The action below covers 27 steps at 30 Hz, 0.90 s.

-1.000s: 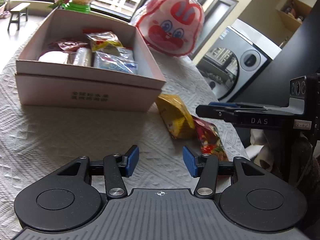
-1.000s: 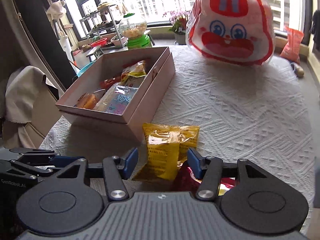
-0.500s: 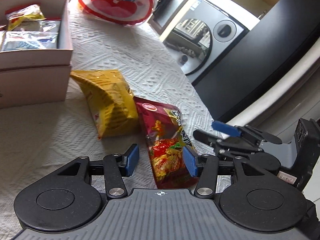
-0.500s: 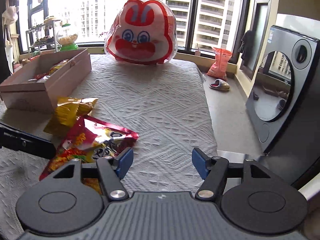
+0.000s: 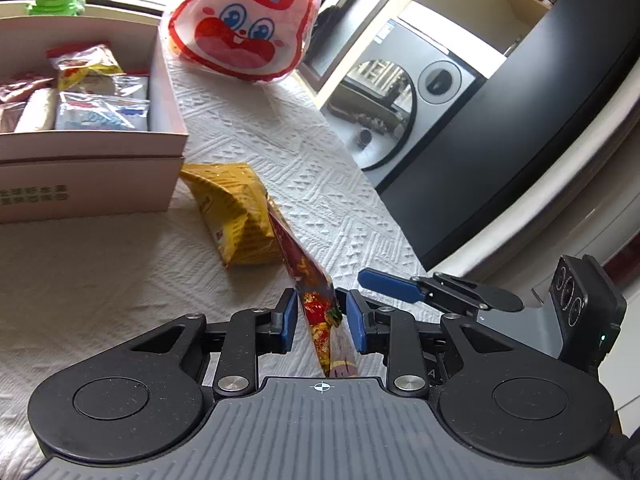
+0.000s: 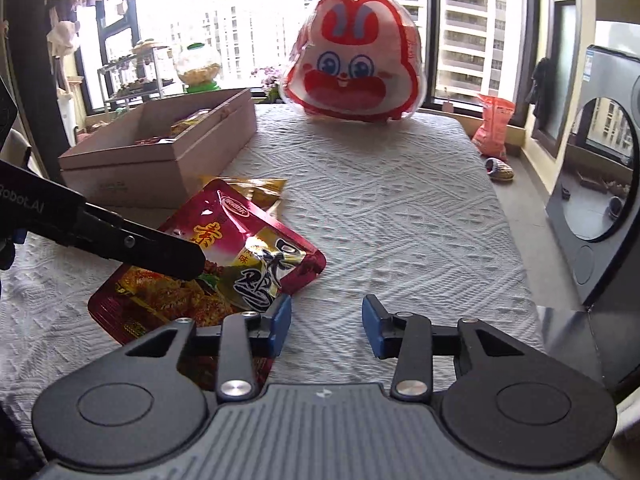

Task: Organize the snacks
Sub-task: 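Move the left tool toward the yellow snack bag while the right approaches the red chicken-print bag, then grasp the yellow snack bag with the left tool and lift it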

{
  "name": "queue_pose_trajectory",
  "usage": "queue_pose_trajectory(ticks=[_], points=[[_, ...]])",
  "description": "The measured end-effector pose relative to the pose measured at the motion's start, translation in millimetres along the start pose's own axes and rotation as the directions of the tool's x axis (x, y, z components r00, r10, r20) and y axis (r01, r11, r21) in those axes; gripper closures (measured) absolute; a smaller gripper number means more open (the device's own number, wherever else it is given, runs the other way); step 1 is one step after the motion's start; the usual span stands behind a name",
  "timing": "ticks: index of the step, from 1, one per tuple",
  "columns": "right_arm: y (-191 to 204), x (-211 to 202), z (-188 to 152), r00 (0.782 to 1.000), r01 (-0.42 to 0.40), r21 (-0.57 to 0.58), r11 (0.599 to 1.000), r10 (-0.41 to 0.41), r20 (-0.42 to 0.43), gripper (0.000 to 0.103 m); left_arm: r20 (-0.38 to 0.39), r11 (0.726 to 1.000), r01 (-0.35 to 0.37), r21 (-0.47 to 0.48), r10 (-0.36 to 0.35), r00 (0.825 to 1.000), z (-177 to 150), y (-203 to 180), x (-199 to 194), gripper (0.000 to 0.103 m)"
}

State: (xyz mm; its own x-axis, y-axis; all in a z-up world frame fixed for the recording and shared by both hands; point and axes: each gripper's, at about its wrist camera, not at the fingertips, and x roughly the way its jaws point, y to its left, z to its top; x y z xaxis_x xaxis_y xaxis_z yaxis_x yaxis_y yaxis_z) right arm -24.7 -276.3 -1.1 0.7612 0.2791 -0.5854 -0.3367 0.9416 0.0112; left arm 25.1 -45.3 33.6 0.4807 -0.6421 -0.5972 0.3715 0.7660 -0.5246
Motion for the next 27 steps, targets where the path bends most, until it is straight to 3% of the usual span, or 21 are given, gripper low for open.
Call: queue_pose_trajectory(ticks=[4,7,10,13,15,18,23,25,27], points=[[32.2,-5.5,8.1,0.992,-0.123,-0.067,0.990,0.125,0.024,0.063,0.036,0.993,-0.112,-0.021,0.113,0.993,-11.9,14.7,-27.2,0.072],[49.4,-3.4,14.1,0.982,-0.185,-0.115,0.976,0.188,0.018,0.056,0.057,0.979,-0.167,-0.115,0.174,0.983,-16.0,40.4,-42.6,0.072],[53.6,4.9,23.9,0.989,-0.139,-0.105,0.985,0.143,0.034,0.033,0.082,0.964,-0.211,-0.161,0.226,0.971,-18.0,56.4,-52.8,0.072],[49.2,18.7,35.7,0.997,-0.077,-0.071,0.994,0.077,0.001,0.032,0.102,0.964,-0.192,-0.186,0.213,0.972,-11.1,62.3,-56.6,0.072],[46.3,24.3,37.7,0.996,-0.086,-0.044,0.995,0.085,-0.030,0.032,0.116,0.971,-0.141,-0.192,0.165,0.979,0.8,59.3,-51.6,0.072],[48.0,27.5,29.8,0.989,-0.133,-0.024,0.991,0.131,-0.068,0.032,0.094,0.982,-0.113,-0.148,0.128,0.987,30.4,42.9,-24.1,0.072],[50.9,10.4,16.1,0.998,-0.058,-0.078,0.995,0.057,-0.015,0.030,0.045,0.976,-0.215,-0.035,0.216,0.975,61.0,4.5,36.0,0.071],[46.4,3.3,8.8,1.000,-0.013,-0.109,0.994,0.015,0.012,0.030,0.030,0.960,-0.276,0.057,0.274,0.961,64.3,-10.8,55.0,0.067],[39.1,0.3,1.4,0.999,0.039,-0.123,0.992,-0.036,0.024,0.030,-0.012,0.922,-0.361,0.141,0.366,0.931,64.4,-20.8,77.5,0.066]])
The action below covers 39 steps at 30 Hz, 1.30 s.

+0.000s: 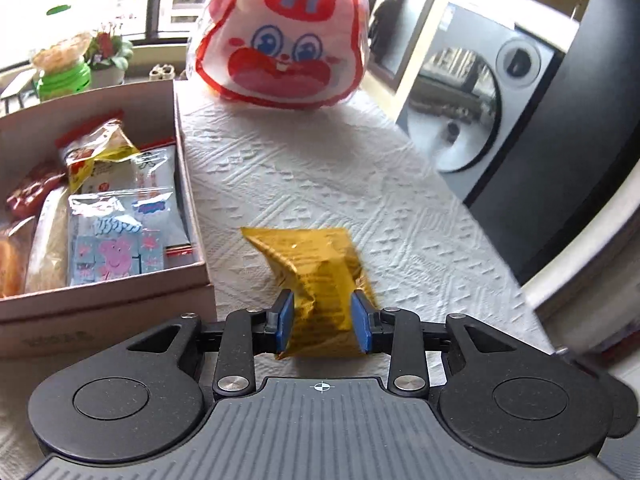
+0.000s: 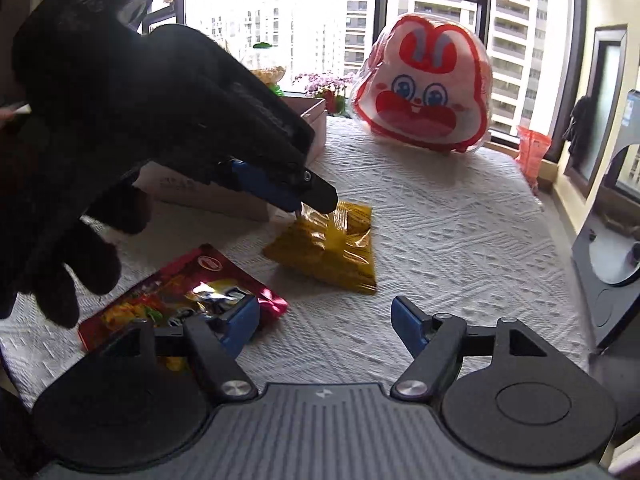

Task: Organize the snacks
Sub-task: 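Grasp the yellow snack bag with the left tool and lift it, then grasp the red chicken-print bag with the right tool while the left holds the yellow bag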

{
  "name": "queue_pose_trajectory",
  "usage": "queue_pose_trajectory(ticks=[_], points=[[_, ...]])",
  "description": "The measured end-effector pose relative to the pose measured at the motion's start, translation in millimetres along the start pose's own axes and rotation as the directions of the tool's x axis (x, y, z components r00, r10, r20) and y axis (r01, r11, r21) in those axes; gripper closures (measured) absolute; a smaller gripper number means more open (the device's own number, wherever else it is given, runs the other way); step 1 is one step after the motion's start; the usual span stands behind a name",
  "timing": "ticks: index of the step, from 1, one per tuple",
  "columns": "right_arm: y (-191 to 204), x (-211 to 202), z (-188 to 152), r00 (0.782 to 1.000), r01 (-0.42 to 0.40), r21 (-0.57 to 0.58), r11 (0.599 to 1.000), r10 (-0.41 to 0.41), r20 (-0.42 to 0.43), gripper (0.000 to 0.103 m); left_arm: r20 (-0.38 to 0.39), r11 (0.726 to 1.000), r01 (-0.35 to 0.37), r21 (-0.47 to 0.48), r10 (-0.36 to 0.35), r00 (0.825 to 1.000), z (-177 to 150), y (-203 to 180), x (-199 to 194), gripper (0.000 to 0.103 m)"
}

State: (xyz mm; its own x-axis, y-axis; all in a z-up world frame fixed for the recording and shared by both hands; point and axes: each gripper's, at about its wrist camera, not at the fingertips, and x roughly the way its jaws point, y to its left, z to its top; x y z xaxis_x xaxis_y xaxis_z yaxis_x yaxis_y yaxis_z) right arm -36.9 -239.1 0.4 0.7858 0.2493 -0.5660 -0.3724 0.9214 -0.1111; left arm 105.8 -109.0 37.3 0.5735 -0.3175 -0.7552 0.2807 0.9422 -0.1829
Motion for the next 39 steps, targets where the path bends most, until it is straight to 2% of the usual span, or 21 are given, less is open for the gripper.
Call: queue_pose_trajectory(ticks=[2,4,7,10,13,14,18,21,24,26,31,34,37,39], points=[[-6.8,0.9,-7.5,1.000,0.029,0.013,0.999,-0.029,-0.003,0.030,-0.015,0.999,-0.032,0.036,0.032,0.999,2.0,-7.7,12.6,0.048],[-15.1,3.2,-12.5,1.000,0.022,0.059,0.998,-0.021,-0.017,0.030,-0.034,0.998,-0.043,0.051,0.045,0.998,3.2,-12.9,20.0,0.043],[-25.1,3.5,-13.3,1.000,-0.008,0.117,0.993,0.010,-0.011,0.030,-0.046,0.993,-0.071,0.089,0.075,0.996,7.9,-24.2,26.7,0.039],[-25.7,1.8,-15.9,1.000,-0.018,0.132,0.991,0.019,-0.004,0.029,-0.053,0.983,-0.109,0.151,0.118,0.992,14.3,-39.4,36.2,0.035],[-25.2,0.5,-17.6,1.000,-0.024,0.136,0.990,0.024,0.004,0.029,-0.080,0.977,-0.121,0.173,0.136,0.987,17.2,-48.8,50.0,0.025],[-25.1,0.6,-17.6,1.000,-0.026,0.139,0.990,0.025,0.005,0.029,-0.064,0.973,-0.131,0.190,0.146,0.987,16.7,-52.3,52.2,0.023],[-27.7,2.3,-18.2,0.999,-0.034,0.148,0.988,0.033,0.011,0.028,-0.054,0.973,-0.119,0.196,0.132,0.990,18.5,-53.7,55.1,0.023],[-27.2,2.8,-17.6,0.999,-0.033,0.146,0.989,0.032,0.009,0.028,-0.052,0.974,-0.094,0.208,0.107,0.993,19.1,-53.1,50.2,0.035],[-25.5,3.8,-17.0,1.000,-0.031,0.137,0.990,0.031,0.002,0.027,-0.057,0.982,-0.005,0.187,0.016,0.998,16.9,-51.6,39.4,0.039],[-25.3,3.2,-17.2,1.000,-0.030,0.137,0.990,0.031,0.000,0.027,-0.029,0.982,0.045,0.181,-0.041,0.999,12.3,-50.2,25.0,0.040],[-22.3,2.3,-15.6,1.000,-0.019,0.121,0.992,0.021,-0.016,0.027,0.055,0.984,0.132,0.119,-0.139,0.989,-13.1,-25.2,-40.9,0.041],[-10.9,-6.9,-13.2,0.998,-0.055,0.063,0.996,0.056,-0.019,0.027,0.114,0.994,0.095,0.050,-0.100,0.988,-35.0,11.3,-84.3,0.041],[8.2,-18.7,-8.8,0.987,-0.159,-0.006,0.987,0.159,0.004,0.027,0.135,0.997,0.023,-0.076,-0.013,0.991,-52.4,54.1,-104.7,0.041],[26.3,-18.2,-4.1,0.970,-0.244,-0.060,0.968,0.243,-0.019,0.027,0.125,0.983,-0.012,-0.186,0.036,0.991,-63.3,83.4,-108.4,0.041]])
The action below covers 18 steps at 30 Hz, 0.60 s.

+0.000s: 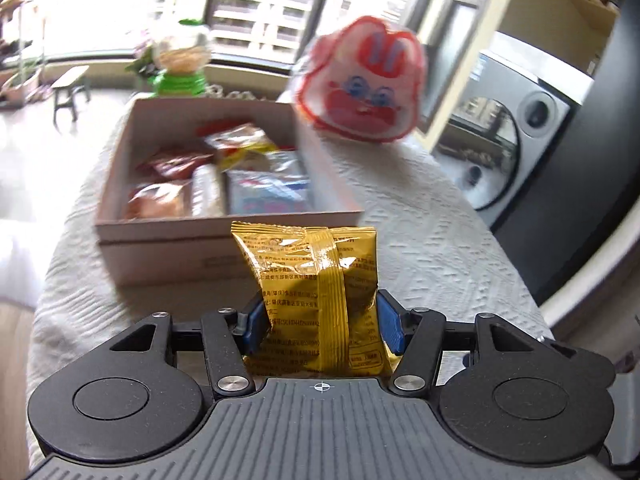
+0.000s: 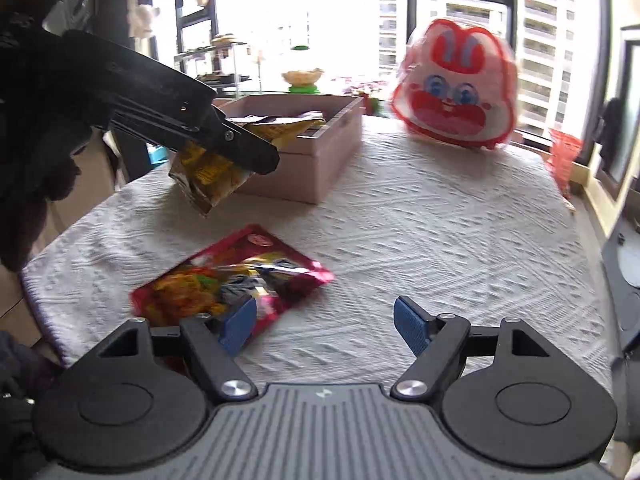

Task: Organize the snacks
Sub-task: 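Grasp the red chicken-print bag with the right tool while the left holds the yellow bag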

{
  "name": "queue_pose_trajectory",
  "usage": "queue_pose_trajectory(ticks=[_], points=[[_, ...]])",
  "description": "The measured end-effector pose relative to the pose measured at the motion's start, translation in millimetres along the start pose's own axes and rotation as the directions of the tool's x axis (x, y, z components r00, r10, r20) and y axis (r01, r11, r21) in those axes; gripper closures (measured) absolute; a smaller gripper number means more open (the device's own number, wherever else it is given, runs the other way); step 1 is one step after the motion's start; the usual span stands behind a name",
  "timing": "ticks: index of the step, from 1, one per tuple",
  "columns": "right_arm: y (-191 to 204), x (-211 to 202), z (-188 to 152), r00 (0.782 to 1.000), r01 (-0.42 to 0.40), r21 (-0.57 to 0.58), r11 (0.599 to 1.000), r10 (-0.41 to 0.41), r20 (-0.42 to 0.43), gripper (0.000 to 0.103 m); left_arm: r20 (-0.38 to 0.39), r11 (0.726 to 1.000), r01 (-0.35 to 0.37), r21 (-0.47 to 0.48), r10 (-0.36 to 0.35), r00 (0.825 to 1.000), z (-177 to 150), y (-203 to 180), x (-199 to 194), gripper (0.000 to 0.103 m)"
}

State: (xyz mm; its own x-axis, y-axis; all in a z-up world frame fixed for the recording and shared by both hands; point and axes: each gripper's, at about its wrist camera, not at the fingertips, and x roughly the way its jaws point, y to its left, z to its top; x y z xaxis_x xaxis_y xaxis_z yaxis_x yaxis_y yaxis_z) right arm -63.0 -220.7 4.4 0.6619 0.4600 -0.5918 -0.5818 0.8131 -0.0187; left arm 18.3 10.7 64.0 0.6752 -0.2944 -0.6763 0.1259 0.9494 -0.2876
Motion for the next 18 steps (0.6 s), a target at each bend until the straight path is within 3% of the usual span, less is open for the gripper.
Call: queue_pose_trajectory(ticks=[2,4,8,11,13,18], points=[[20.0,6.7,4.1,0.997,-0.075,-0.049,0.996,0.073,-0.040,0.027,-0.013,0.997,-0.011,-0.071,0.010,1.000,-5.9,19.3,0.8,0.041],[35.2,13.3,4.8,0.992,-0.099,-0.108,0.989,0.090,-0.090,0.027,-0.031,0.996,0.001,-0.087,-0.004,1.000,-13.4,25.5,2.6,0.041],[32.9,13.7,2.1,0.990,-0.039,-0.154,0.987,0.017,-0.139,0.027,-0.063,0.996,0.030,-0.084,-0.035,0.997,-26.1,30.3,7.5,0.041],[18.1,7.8,2.5,0.987,0.069,-0.152,0.986,-0.090,-0.136,0.026,-0.054,0.995,0.023,-0.098,-0.028,0.998,-34.6,38.7,8.0,0.041],[4.8,7.2,2.5,0.981,0.114,-0.108,0.988,-0.129,-0.145,0.026,-0.043,0.992,0.018,-0.121,-0.023,0.999,-39.7,46.5,6.3,0.041],[-14.6,14.7,4.0,0.981,0.072,0.097,0.993,-0.052,-0.189,0.018,-0.027,0.989,0.043,-0.138,-0.047,0.999,-41.4,55.4,4.1,0.041]])
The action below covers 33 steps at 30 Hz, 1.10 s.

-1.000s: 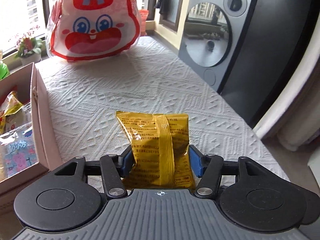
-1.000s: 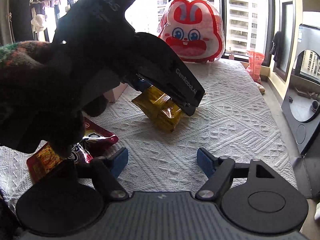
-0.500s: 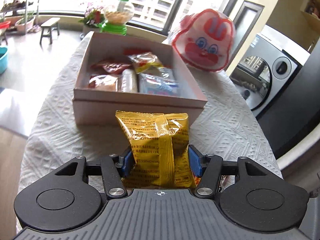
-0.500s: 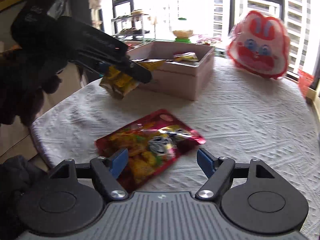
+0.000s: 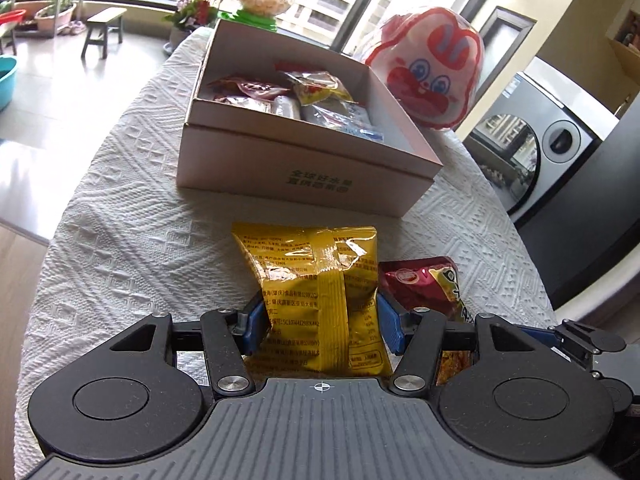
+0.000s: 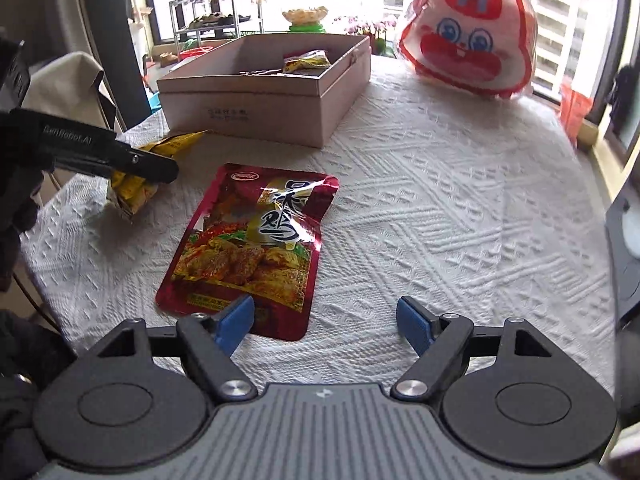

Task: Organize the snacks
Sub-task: 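Grasp the red chicken-print bag with the right tool while the left holds the yellow bag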

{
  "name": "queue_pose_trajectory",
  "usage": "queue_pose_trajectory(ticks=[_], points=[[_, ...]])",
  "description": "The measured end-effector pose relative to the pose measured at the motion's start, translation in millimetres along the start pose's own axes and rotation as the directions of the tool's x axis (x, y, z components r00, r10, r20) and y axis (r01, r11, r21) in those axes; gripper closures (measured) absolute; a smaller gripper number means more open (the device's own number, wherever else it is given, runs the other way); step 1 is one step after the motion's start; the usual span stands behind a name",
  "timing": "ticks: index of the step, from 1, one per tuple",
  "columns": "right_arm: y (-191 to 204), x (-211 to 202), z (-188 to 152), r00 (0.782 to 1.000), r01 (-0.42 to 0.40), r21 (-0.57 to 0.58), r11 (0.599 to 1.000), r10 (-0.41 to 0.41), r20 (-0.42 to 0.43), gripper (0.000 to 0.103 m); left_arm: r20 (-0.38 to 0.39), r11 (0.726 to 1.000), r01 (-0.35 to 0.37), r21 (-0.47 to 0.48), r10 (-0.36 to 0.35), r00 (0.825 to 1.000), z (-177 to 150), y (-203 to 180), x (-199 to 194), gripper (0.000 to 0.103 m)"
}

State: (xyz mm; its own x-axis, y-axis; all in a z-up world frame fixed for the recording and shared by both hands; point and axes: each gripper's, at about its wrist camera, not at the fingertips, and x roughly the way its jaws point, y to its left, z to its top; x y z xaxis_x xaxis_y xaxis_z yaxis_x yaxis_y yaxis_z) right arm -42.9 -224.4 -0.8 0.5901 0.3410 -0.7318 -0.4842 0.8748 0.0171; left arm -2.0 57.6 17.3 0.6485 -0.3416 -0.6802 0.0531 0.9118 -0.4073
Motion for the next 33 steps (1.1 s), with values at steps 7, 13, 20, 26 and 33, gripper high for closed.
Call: queue_pose_trajectory(ticks=[7,13,20,26,33], points=[[19.1,19.0,12.3,0.997,0.070,0.030,0.997,-0.069,-0.041,0.000,0.022,1.000,0.014,-0.019,-0.014,1.000,-0.6,10.7,-8.8,0.041],[19.4,17.8,34.4,0.998,-0.017,0.106,0.994,0.023,-0.060,0.007,0.049,0.998,-0.004,-0.056,0.007,0.999,1.8,29.1,-18.9,0.041],[70.2,48.2,52.6,0.994,0.065,-0.011,0.998,-0.066,-0.083,0.007,0.046,0.999,0.002,-0.050,0.000,0.999,-1.5,29.6,-16.8,0.041],[66.3,51.4,51.3,0.996,0.055,-0.043,0.998,-0.058,-0.067,0.007,0.052,0.999,0.013,-0.034,-0.012,0.999,-3.2,29.1,-15.0,0.041],[62.7,63.4,56.8,0.997,0.074,-0.003,0.997,-0.074,-0.015,0.003,0.052,1.000,0.010,-0.029,-0.008,0.999,-3.6,28.0,-14.3,0.041]])
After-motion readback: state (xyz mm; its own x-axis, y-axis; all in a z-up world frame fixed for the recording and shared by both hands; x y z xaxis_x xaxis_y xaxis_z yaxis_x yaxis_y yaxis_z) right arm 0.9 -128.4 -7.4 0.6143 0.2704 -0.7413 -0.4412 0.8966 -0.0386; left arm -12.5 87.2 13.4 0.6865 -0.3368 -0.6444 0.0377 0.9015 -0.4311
